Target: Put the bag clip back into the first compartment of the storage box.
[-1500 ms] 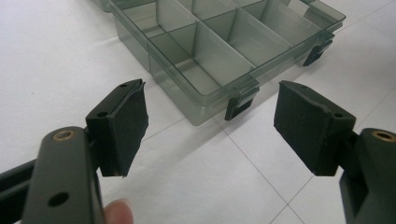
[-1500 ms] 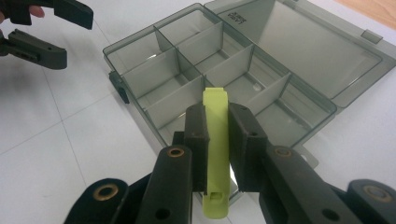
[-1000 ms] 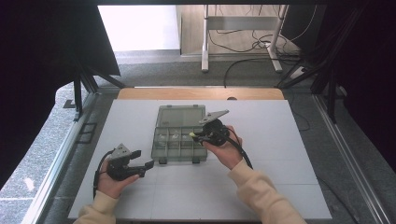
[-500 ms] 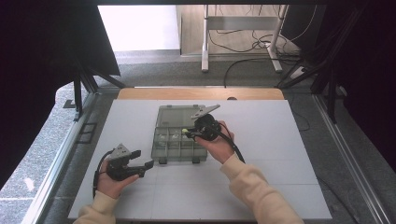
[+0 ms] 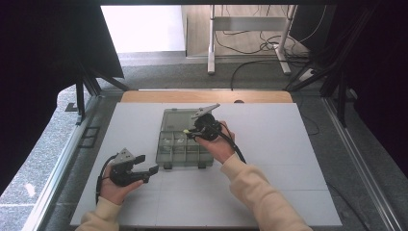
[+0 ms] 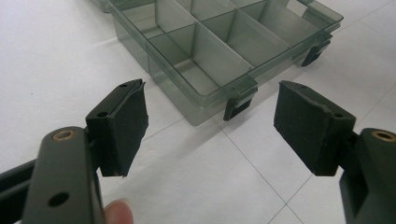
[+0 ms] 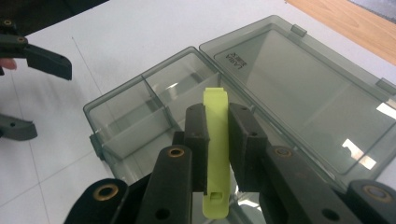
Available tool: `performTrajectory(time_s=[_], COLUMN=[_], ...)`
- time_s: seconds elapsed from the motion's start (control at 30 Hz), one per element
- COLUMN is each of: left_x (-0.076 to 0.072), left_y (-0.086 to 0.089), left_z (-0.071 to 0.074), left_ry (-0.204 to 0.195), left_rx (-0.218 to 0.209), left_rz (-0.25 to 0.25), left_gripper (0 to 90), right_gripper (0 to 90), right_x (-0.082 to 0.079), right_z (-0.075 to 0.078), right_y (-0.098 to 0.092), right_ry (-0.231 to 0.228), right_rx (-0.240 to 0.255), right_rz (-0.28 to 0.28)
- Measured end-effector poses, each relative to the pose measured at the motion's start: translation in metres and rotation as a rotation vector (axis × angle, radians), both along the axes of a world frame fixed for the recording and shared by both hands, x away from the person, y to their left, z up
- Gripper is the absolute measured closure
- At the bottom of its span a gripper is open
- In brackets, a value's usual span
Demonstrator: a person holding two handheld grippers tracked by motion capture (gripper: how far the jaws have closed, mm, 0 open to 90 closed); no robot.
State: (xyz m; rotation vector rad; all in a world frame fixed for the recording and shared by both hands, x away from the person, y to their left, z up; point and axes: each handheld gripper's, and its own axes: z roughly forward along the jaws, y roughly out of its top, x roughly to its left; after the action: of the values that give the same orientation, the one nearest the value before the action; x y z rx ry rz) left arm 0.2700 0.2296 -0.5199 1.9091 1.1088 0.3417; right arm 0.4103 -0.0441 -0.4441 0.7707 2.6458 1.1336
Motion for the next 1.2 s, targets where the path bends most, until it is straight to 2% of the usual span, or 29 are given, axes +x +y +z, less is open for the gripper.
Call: performTrajectory(time_s=[0.13, 0.57, 1.2], left_x=[0.0, 0.0, 0.001], left_y=[0.0, 0.0, 0.0], left_z=[0.0, 0.0, -0.001], left_ry=[0.001, 0.004, 0.012], left_rx=[-0.002, -0.006, -0.007], left_rz=[0.0, -0.006, -0.012], left_gripper=[26.5, 26.6, 26.6], right_gripper=[78.0, 78.0, 78.0], right_x=[0.004, 0.012, 0.022], right_z=[-0.001, -0.013, -0.017], right_y=[0.009, 0.036, 0.072], right_ry=[-0.006, 0.021, 0.032], right_rx=[-0.003, -0.016, -0.017], right_rz=[0.007, 0.029, 0.054])
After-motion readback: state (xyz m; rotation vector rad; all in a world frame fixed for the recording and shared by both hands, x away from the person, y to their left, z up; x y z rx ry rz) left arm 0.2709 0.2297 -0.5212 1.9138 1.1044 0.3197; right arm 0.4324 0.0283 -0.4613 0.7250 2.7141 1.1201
